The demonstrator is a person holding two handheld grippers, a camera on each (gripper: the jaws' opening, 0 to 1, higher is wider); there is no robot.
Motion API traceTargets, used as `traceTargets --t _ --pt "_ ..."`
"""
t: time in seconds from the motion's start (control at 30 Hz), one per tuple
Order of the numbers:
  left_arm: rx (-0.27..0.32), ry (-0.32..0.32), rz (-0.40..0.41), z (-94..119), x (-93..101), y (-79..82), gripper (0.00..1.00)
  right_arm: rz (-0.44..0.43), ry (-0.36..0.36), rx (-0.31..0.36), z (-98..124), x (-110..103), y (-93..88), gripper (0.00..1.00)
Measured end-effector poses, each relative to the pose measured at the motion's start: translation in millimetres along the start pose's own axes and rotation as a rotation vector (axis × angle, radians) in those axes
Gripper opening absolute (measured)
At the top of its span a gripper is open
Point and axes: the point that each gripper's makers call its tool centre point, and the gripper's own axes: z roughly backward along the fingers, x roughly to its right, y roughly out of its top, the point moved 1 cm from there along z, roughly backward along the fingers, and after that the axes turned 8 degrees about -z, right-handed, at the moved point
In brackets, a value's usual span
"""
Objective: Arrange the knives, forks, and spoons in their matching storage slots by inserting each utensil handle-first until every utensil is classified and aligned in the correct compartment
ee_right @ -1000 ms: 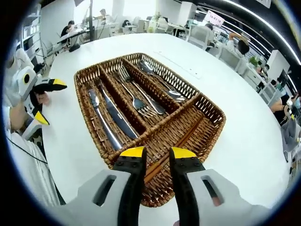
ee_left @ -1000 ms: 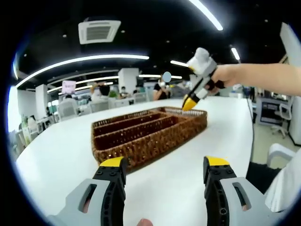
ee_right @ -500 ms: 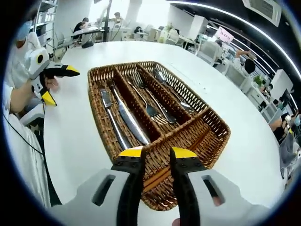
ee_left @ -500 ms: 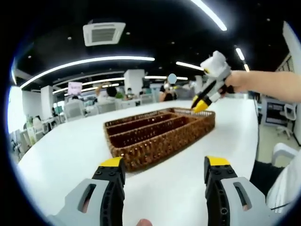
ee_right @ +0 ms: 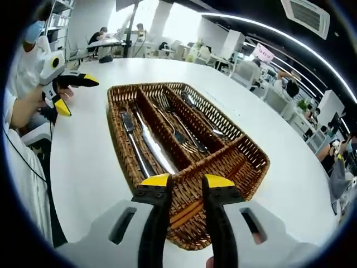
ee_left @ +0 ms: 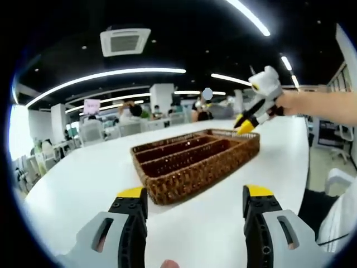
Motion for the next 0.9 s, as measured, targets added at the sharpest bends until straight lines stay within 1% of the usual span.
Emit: traceTargets --t 0.1,0.23,0.3,0.43,0.57,0.6,0.73,0.77,0.9 --pt "-0.001 0.018 -0.006 4 -8.0 1.1 0.69 -0.014 -0.01 0.023 3 4 0.6 0.22" --pt "0.0 0.028 -0.005 5 -11.8 1.8 0.69 -0.025 -0.024 0.045 5 6 -1.4 0.23" --pt "0.003 0.03 -0.005 5 -12.2 3.3 0.69 -0.033 -0.033 0.077 7 7 -0.5 0.23" --pt "0.007 0.036 -0.007 4 -15.2 6.6 0.69 -0.057 -0.028 0.125 9 4 -2.2 0.23" --pt "0.014 0.051 -0.007 6 -21.9 10.4 0.69 -0.082 -0.029 0.189 11 2 1.2 0.23" --pt "0.014 0.053 -0.007 6 -22.7 11.0 0.69 -0.086 -0.029 0.19 11 2 1.6 0.23" --pt "0.013 0.058 -0.011 6 -25.0 12.3 0.69 -0.08 -0.043 0.226 13 0 6.0 0.24" --pt "0.012 0.058 -0.013 5 -24.8 12.7 0.69 -0.09 -0.044 0.227 12 -1 5.5 0.25" --pt "0.014 0.056 -0.016 3 -23.8 15.6 0.69 -0.084 -0.054 0.233 12 -3 4.0 0.25"
